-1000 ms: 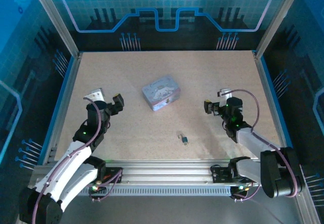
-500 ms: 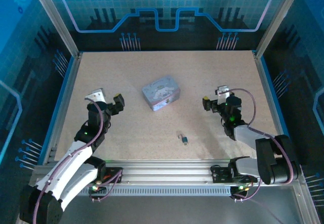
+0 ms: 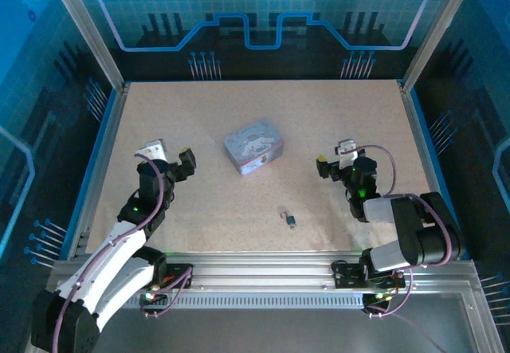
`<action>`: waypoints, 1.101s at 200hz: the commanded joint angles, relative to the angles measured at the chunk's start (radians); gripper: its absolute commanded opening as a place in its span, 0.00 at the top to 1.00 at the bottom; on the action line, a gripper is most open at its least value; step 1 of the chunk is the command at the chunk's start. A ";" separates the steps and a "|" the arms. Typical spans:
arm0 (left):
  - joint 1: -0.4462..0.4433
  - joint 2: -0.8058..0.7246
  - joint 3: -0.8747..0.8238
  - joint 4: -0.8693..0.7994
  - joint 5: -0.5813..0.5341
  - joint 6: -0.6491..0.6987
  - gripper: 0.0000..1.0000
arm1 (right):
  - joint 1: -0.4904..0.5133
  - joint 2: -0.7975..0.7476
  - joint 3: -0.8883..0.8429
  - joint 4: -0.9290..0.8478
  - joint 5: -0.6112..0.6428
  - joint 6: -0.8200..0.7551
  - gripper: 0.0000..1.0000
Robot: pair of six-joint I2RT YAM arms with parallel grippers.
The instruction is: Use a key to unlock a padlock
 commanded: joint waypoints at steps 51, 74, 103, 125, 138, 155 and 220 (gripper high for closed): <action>0.016 -0.001 -0.009 0.025 -0.004 0.038 0.01 | -0.037 0.033 0.081 -0.069 0.008 0.016 0.00; 0.018 -0.003 -0.011 0.023 -0.005 0.046 0.01 | -0.107 0.044 0.141 -0.168 -0.085 0.072 0.00; 0.022 -0.003 -0.019 0.026 -0.001 0.051 0.01 | -0.106 0.044 0.142 -0.167 -0.079 0.070 0.00; 0.028 0.007 -0.029 0.038 -0.002 0.073 0.01 | -0.103 0.045 0.143 -0.168 -0.073 0.068 0.00; 0.033 0.027 -0.037 0.050 -0.012 0.093 0.01 | -0.098 0.046 0.143 -0.170 -0.068 0.067 0.00; 0.035 0.065 -0.057 0.108 -0.006 0.162 0.01 | -0.092 0.046 0.144 -0.171 -0.055 0.063 0.00; 0.069 0.277 -0.076 0.363 0.030 0.289 0.01 | -0.086 0.046 0.145 -0.173 -0.042 0.059 0.00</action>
